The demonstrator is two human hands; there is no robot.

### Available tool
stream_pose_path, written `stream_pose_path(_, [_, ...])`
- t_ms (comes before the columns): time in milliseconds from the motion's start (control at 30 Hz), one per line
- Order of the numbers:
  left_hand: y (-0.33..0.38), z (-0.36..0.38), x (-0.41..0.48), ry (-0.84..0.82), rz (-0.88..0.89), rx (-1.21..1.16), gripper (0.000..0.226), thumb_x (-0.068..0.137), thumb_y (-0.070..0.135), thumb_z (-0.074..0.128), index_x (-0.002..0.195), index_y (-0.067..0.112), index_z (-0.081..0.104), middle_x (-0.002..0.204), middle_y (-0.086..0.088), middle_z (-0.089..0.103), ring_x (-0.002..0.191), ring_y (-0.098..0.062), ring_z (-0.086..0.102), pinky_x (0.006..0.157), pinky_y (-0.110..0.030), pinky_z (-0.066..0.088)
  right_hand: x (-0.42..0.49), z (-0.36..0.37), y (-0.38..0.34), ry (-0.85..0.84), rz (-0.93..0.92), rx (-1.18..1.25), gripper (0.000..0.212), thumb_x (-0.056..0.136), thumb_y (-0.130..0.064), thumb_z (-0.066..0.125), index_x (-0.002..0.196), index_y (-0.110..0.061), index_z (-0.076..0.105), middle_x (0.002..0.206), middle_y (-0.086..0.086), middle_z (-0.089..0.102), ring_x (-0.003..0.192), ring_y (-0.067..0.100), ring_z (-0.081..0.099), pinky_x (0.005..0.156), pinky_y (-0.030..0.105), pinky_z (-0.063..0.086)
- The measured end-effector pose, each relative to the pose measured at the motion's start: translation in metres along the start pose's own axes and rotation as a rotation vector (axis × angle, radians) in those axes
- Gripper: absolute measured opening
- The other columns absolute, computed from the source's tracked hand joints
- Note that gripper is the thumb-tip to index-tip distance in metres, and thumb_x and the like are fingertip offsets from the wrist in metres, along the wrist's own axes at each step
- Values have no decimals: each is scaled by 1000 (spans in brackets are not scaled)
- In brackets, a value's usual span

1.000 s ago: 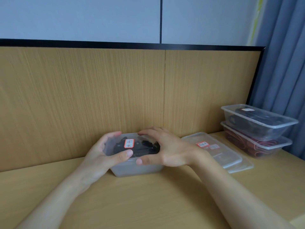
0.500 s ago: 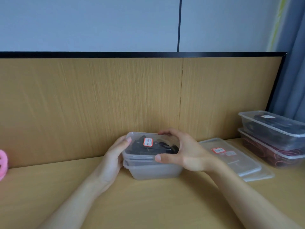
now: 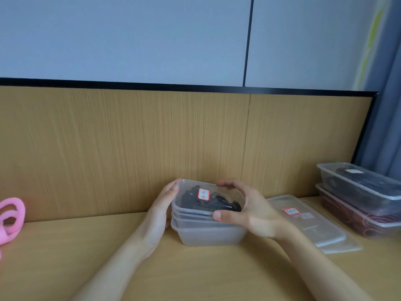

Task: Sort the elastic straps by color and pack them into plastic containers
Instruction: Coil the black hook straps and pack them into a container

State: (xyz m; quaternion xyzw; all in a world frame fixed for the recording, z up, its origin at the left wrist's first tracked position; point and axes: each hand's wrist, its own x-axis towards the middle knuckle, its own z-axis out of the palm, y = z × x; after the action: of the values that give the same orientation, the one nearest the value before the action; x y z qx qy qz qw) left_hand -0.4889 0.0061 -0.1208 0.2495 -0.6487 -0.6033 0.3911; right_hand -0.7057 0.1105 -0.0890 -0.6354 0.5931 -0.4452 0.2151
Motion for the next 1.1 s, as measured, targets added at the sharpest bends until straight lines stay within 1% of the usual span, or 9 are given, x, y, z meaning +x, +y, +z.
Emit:
stream_pose_path(100, [3,0,-3,-31,-5,17,56,94,64,41,138,32,57,136,5,65,130,-14,57,115,-52,38,-1,0,-1,11,-12,-26,73,60,-48,88,126,-34,59,119,-17,63,105,-10,62,82,2,42])
stream_pose_path(200, [4,1,-5,-11,-9,18,53,97,62,38,134,32,60,131,5,67,126,-14,59,114,-52,39,-3,0,-4,48,-26,-157,81,55,-68,82,128,-43,55,130,-18,55,118,-9,52,88,2,38])
stream_pose_path(300, [4,0,-7,-40,-31,13,53,103,61,27,133,35,62,132,8,67,126,-10,59,111,-45,42,-3,-2,-5,68,-43,-258,83,56,-77,75,130,-47,52,136,-18,51,128,-2,46,95,11,36])
stream_pose_path(400, [2,-3,-7,-19,-58,-16,53,105,57,22,136,36,59,131,11,68,122,-6,62,105,-40,45,-4,-7,-7,108,-62,-281,78,58,-77,74,127,-48,52,137,-21,51,130,-5,43,95,8,34])
stream_pose_path(533, [-4,-5,-4,31,-49,81,30,107,31,41,132,38,56,122,6,72,111,-10,68,93,-34,50,-4,-19,-15,212,-87,-310,72,60,-74,71,124,-45,55,134,-24,50,124,-15,38,88,-4,30])
stream_pose_path(633, [-5,-5,-3,77,-45,144,45,102,12,50,135,43,51,113,1,74,104,-14,70,90,-32,50,-4,-29,-24,254,-110,-376,72,61,-76,67,123,-41,57,130,-28,51,122,-11,41,87,-4,29])
stream_pose_path(867, [-9,1,-5,47,-7,247,40,104,10,46,137,30,54,133,4,61,115,-3,59,85,-13,43,-7,-64,-26,379,-50,-464,67,66,-77,67,120,-40,59,124,-20,58,119,6,49,84,13,37])
stream_pose_path(1000, [-15,5,-6,41,17,312,41,107,21,44,147,28,45,143,6,50,128,-7,48,95,-19,37,-17,-105,-24,489,40,-619,75,66,-82,62,123,-32,61,121,-12,63,116,15,53,89,33,45])
stream_pose_path(1100, [-18,5,-3,25,19,334,41,107,26,43,148,30,43,145,4,50,130,-13,49,97,-25,39,-31,-141,-21,584,135,-703,86,65,-85,59,124,-24,62,118,-3,65,111,19,55,87,38,48])
